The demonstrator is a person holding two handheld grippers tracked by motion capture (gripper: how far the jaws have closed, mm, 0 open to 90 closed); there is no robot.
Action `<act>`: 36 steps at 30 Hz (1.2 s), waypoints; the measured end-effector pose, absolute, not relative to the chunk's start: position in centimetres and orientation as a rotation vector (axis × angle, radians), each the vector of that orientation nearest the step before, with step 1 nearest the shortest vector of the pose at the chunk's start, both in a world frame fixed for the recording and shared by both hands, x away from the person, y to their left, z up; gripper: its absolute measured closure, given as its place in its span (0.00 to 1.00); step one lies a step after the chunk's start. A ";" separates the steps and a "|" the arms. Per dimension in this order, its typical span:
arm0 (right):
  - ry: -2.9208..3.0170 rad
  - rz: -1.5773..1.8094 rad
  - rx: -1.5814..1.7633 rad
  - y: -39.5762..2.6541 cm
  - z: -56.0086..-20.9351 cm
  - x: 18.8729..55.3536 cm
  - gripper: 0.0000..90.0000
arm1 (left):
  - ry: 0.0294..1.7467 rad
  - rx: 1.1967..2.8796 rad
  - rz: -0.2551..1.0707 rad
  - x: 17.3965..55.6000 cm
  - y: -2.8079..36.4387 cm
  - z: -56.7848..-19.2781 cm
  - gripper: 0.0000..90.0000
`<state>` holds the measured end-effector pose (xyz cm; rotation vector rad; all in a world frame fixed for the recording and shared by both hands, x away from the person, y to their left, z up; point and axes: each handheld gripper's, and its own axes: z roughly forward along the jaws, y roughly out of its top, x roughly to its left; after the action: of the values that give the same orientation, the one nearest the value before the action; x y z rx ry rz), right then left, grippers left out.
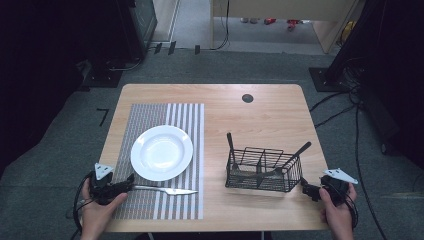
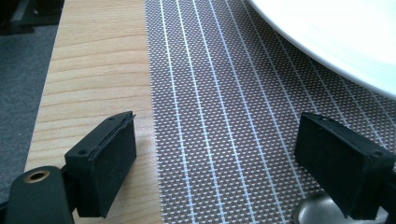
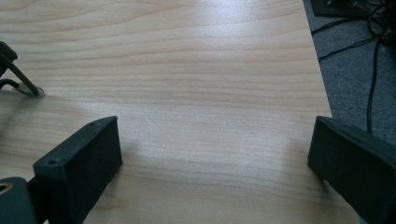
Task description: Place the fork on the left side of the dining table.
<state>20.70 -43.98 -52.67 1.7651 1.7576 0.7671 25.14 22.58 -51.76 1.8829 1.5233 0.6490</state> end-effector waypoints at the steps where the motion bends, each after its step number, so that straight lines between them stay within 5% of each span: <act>1: 1.758 0.768 1.765 -44.0 -52.7 20.7 0.03 | 1.524 1.883 0.649 25.1 22.6 -51.8 0.14; 36: 1.744 0.759 1.779 -43.8 -52.7 20.8 0.02 | 1.451 1.714 0.637 24.1 20.1 -44.5 0.16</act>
<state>20.82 -43.85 -52.67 1.7793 1.7435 0.7588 24.07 20.11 -44.47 1.7145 1.4507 0.6366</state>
